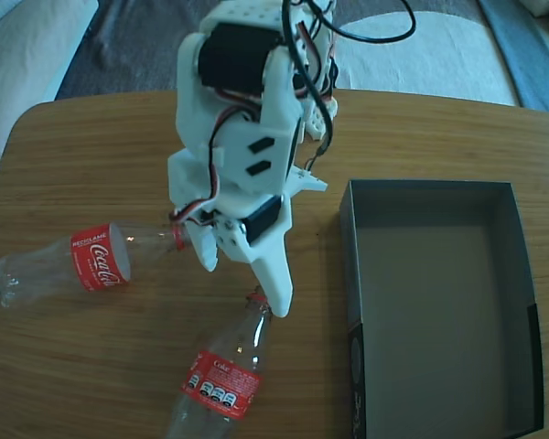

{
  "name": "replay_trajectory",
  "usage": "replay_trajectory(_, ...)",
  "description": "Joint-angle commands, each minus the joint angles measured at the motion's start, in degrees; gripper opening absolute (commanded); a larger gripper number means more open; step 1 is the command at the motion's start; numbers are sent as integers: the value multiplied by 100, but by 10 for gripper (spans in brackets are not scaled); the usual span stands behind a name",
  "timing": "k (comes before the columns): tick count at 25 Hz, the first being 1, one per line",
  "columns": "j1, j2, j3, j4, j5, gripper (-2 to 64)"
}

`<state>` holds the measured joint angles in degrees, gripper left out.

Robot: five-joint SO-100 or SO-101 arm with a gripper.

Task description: Grasp the bottles and put them in the box.

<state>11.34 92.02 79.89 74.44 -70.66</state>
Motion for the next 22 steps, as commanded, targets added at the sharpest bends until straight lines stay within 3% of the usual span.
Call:
replay_trajectory(1, 0, -44, -413, 18, -193, 416)
replay_trajectory(12, 9, -1046, -976, 35, -343, 416)
replay_trajectory(22, -70, -1274, -826, -62, -334, 425)
